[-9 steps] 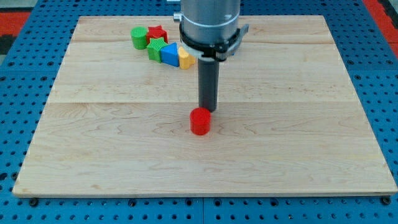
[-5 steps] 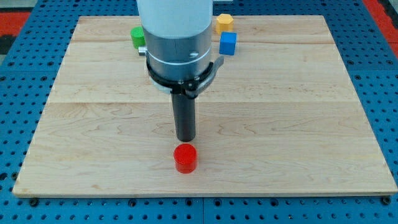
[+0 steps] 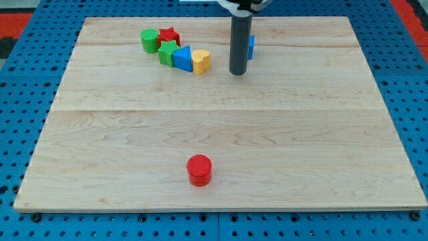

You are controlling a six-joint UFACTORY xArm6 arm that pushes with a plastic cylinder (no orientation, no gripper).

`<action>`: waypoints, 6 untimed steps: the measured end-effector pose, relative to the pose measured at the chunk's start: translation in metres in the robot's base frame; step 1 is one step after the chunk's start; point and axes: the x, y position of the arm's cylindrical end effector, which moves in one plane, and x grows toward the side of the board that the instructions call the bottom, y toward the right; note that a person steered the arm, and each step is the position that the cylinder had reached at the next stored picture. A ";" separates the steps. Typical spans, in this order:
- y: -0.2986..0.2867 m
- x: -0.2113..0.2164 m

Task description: Push the red star towards the center

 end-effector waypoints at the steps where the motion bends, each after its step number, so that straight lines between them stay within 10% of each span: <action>1: -0.040 -0.037; 3: -0.154 -0.104; 6: -0.173 -0.025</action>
